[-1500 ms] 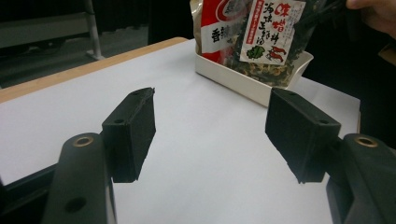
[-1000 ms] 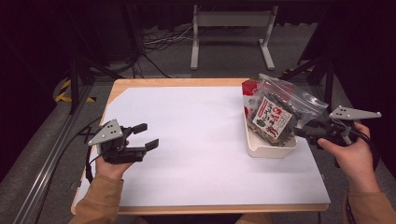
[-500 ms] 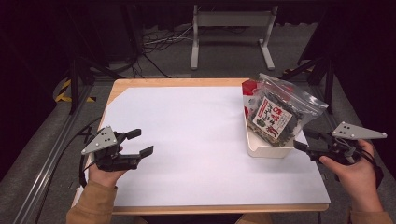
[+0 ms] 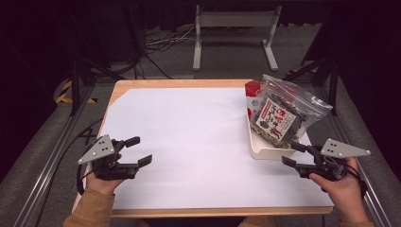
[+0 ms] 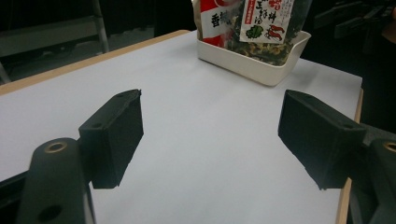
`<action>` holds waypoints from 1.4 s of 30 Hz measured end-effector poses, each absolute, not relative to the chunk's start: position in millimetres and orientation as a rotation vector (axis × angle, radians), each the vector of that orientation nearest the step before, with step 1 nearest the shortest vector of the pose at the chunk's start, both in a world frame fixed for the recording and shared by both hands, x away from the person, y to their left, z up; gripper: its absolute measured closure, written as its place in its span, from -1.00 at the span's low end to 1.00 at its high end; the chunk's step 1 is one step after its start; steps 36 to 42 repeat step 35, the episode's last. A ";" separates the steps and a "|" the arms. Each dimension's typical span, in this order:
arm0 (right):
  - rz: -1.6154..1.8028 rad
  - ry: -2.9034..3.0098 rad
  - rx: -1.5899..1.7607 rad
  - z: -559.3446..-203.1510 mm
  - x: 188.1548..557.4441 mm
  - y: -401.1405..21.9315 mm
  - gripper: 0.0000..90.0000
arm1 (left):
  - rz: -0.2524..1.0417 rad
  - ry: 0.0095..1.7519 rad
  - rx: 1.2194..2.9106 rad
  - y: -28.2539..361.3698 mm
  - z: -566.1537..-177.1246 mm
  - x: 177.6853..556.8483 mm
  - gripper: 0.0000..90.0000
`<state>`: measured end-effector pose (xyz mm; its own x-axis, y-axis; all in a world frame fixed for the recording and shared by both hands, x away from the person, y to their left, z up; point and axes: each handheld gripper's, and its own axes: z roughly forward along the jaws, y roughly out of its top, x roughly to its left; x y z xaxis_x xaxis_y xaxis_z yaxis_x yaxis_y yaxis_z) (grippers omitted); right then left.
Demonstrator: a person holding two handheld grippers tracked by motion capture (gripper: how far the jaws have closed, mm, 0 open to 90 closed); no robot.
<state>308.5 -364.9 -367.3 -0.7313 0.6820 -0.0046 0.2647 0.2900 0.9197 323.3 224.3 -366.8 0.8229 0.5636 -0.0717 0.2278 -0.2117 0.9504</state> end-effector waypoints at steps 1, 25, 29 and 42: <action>1.428 2.167 0.850 -367.3 308.5 -364.9 -0.21 | 0.347 0.604 1.794 224.9 -367.8 323.2 -0.50; 1.452 2.222 0.779 -410.1 315.8 -333.5 -0.25 | 0.345 0.615 1.776 228.7 -380.0 321.2 -0.51; 1.448 2.223 0.777 -410.3 315.9 -333.1 -0.26 | 0.345 0.618 1.774 229.1 -380.5 321.5 -0.51; 1.458 2.214 0.776 -409.9 315.1 -333.4 -0.26 | 0.347 0.626 1.775 229.7 -381.9 321.7 -0.51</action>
